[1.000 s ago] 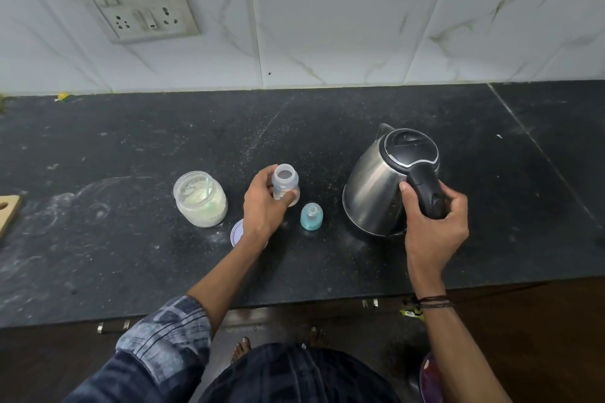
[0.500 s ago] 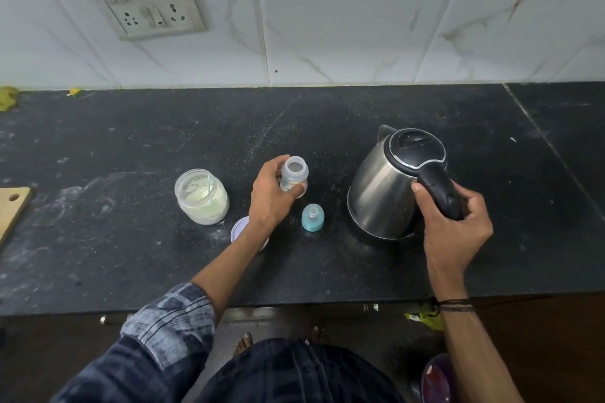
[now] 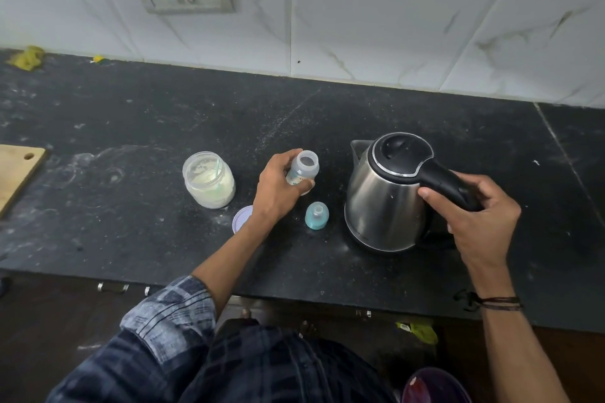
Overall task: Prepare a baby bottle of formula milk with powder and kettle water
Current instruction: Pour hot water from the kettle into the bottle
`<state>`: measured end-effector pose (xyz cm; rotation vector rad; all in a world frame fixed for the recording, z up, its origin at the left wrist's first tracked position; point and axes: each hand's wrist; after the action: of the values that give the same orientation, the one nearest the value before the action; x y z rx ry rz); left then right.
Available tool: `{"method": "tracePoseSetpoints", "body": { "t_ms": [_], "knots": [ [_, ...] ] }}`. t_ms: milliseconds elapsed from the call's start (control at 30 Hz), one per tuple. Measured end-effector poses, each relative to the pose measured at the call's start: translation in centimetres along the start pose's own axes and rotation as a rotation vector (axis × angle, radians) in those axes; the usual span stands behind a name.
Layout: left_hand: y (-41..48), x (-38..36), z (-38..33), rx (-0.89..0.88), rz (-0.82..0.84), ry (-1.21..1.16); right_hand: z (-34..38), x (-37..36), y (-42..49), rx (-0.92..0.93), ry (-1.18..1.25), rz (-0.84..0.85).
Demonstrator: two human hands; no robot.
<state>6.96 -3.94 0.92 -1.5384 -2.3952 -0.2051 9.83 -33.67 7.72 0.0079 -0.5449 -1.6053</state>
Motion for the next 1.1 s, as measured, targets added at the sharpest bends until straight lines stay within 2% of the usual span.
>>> {"method": "tracePoseSetpoints", "body": {
  "t_ms": [267,667,1100],
  "knots": [
    [0.5,1.5,0.0,-0.034,0.049,-0.017,1.8,-0.7,2.6,0.005,0.003,0.170],
    [1.6,2.1,0.3,-0.042,0.150,0.036,3.6,-1.6,5.0,0.005,-0.059,0.302],
    [2.1,1.9,0.3,-0.067,0.153,0.103,4.4,-2.8,7.1,0.008,-0.114,0.411]
  ]
}}
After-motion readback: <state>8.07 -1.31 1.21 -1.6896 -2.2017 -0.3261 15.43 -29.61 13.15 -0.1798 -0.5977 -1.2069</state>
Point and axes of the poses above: each hand's wrist, its own y-axis towards the middle knuckle, its own x-axis out of the back of the hand, z = x × y, and after that the axes turned 5 degrees about -y, right-handed
